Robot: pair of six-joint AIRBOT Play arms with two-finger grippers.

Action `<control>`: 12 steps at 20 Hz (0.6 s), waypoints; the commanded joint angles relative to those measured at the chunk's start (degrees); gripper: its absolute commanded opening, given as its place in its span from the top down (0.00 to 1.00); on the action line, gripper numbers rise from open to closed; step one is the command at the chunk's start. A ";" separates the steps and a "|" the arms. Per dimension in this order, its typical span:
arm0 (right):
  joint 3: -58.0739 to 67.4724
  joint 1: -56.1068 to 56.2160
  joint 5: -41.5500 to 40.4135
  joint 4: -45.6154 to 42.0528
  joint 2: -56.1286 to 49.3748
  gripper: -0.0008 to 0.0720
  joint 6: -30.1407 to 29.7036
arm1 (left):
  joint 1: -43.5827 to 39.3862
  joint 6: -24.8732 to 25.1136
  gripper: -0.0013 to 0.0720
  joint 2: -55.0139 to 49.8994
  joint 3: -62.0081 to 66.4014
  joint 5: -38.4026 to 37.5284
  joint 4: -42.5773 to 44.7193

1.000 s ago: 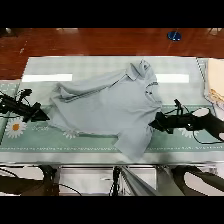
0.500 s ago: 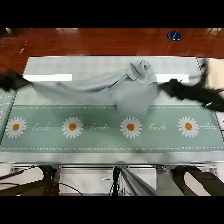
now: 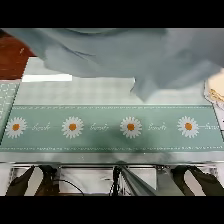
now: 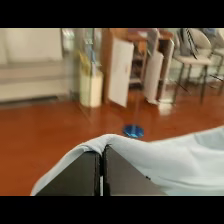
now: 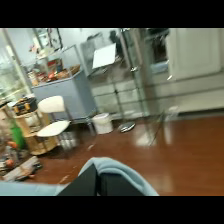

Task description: Fold the shirts.

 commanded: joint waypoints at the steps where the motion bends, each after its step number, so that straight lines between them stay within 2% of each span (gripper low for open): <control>1: 15.32 -0.55 12.28 -12.31 0.22 0.97 8.17 | -0.44 -8.52 0.95 9.31 3.74 -0.63 10.97; 3: 19.12 -0.55 19.04 -14.60 0.81 0.97 10.56 | -0.70 -11.37 0.95 11.37 4.28 -7.63 17.16; 6: 19.78 -0.52 27.21 -20.48 2.19 0.97 12.57 | -1.49 -11.93 0.95 11.30 4.79 -20.70 24.17; 9: 19.28 -0.55 40.37 -22.82 -0.94 0.97 12.09 | -2.51 -11.89 0.95 8.31 4.00 -29.62 25.53; 11: 14.88 -0.52 48.00 -21.40 -4.61 0.97 10.08 | -2.56 -11.82 0.95 6.21 -0.94 -32.24 25.53; 12: 10.51 -0.17 46.99 -21.99 -5.70 0.97 9.05 | -2.58 -11.26 0.95 5.60 -5.18 -31.98 25.66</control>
